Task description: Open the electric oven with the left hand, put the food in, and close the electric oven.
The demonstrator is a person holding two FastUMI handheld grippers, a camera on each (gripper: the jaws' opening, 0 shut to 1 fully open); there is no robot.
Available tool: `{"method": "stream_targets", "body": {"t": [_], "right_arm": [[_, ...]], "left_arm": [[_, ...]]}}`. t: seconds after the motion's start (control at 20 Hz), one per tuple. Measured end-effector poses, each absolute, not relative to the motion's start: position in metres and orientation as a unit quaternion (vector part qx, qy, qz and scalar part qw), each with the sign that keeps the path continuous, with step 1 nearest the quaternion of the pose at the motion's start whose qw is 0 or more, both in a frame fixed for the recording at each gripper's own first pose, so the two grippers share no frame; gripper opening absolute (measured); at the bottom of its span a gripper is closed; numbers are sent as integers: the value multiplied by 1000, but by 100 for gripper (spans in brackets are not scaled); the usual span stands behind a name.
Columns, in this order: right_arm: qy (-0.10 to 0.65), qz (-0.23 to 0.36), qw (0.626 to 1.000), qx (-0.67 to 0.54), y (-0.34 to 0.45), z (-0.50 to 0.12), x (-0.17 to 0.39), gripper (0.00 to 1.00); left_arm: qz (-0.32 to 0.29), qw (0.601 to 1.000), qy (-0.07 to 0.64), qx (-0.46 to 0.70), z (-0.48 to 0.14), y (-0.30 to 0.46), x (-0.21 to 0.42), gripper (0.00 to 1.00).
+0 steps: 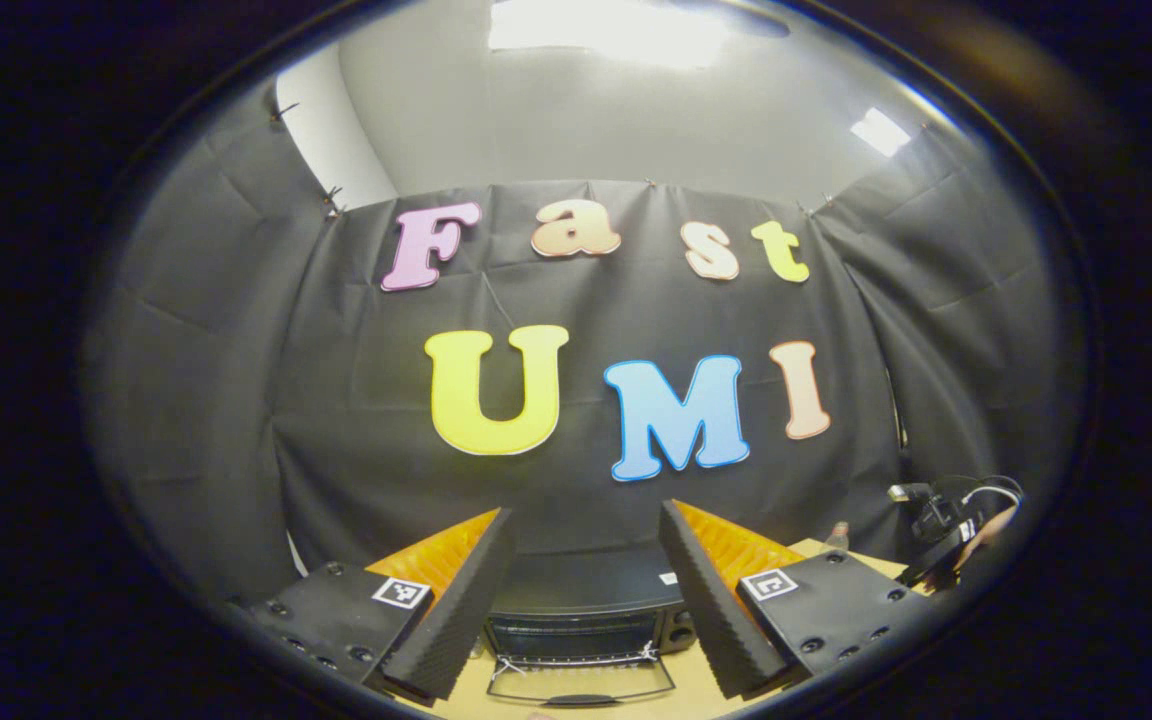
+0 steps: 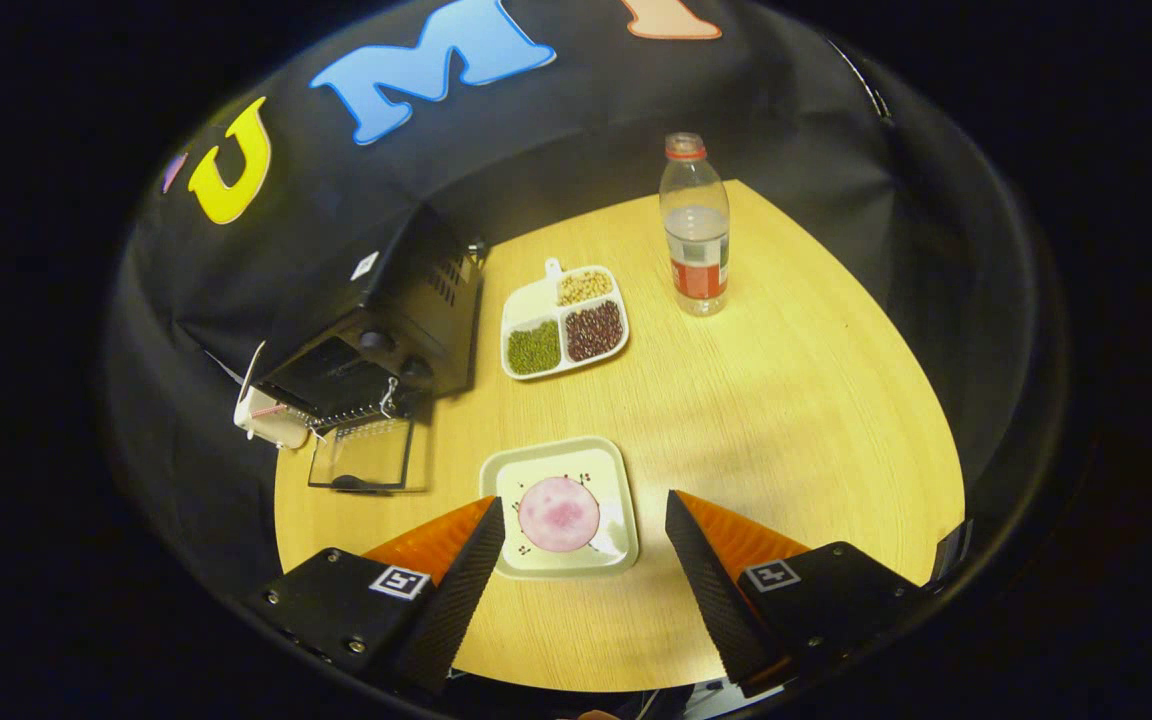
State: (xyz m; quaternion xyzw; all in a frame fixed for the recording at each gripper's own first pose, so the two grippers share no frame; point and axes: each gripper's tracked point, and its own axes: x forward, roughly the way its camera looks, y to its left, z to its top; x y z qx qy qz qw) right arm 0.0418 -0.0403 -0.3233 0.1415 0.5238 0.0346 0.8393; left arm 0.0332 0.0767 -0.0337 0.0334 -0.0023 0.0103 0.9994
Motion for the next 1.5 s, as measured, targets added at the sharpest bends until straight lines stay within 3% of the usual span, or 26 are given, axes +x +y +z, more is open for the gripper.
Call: {"method": "stream_targets", "body": {"t": [0.2,0.45,0.7,0.95,1.05,1.15,1.3,1.35,1.4,1.5], "right_arm": [[573,28,808,137,-44,-363,51,98],[613,16,789,49,-58,-406,61,98],[638,12,770,-9,-60,-430,59,98],[650,15,759,-34,-58,-443,59,99],[653,25,756,-26,-55,-445,58,95],[656,43,753,-28,-50,-440,59,86],[669,50,742,-8,-47,-442,53,21],[663,49,747,-7,-52,-438,68,22],[670,54,740,-5,-54,-412,56,0],[666,69,743,24,-55,-445,55,0]], "left_arm": [[19,999,37,25,-65,88,24,100],[49,996,66,19,-86,115,13,100],[77,993,87,-1,-97,136,5,97],[89,991,99,-14,-105,145,5,100],[87,991,101,-14,-106,143,3,100],[83,991,102,-16,-107,137,5,100],[76,992,101,-18,-105,132,7,100],[74,992,99,-18,-102,122,10,100],[72,993,96,-17,-98,116,11,100],[71,993,93,-11,-95,108,13,100]]}}
